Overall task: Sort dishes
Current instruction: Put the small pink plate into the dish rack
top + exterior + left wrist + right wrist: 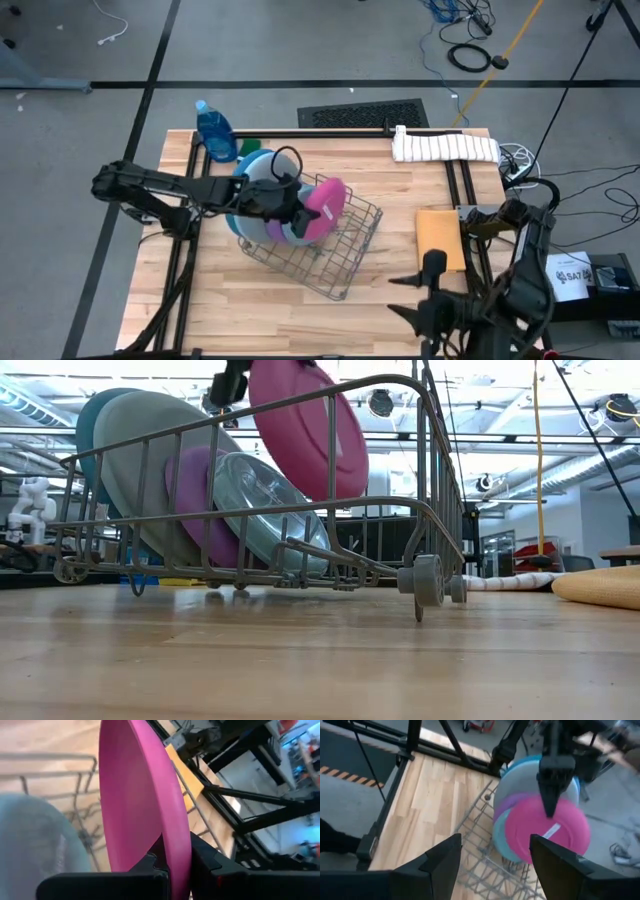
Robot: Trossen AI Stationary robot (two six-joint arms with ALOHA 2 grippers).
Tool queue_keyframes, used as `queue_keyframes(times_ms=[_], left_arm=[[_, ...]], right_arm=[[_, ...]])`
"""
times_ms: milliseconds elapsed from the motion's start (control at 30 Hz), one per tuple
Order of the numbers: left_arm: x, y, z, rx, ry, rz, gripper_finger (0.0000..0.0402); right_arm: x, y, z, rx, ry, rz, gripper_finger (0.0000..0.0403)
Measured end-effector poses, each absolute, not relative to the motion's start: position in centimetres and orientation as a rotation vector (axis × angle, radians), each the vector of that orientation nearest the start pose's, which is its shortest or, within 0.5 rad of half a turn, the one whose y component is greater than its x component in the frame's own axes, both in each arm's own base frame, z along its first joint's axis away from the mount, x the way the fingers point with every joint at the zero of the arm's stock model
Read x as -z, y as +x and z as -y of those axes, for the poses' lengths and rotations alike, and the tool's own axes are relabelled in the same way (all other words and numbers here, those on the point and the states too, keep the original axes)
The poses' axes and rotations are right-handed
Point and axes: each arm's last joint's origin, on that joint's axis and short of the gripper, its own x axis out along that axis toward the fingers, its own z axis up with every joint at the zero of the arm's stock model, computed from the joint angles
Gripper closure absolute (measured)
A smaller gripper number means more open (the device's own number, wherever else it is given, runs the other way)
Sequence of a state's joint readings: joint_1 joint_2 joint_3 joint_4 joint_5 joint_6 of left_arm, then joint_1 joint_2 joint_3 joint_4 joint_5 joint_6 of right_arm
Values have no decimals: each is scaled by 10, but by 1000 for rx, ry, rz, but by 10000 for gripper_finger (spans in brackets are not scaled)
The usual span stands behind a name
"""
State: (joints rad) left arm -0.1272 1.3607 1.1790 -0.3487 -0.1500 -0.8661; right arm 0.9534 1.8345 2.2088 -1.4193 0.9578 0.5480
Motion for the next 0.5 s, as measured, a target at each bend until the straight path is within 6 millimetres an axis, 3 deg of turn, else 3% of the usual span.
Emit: queue_keyframes(times_ms=[233,500], left_arm=[[-313,298,35,-243,-841,-496,373],[-297,307,38,-283,-891,-538,373]], right_arm=[[-401,214,-281,200,-394,-506,175],[-379,216,-283,234,-421,-529,175]])
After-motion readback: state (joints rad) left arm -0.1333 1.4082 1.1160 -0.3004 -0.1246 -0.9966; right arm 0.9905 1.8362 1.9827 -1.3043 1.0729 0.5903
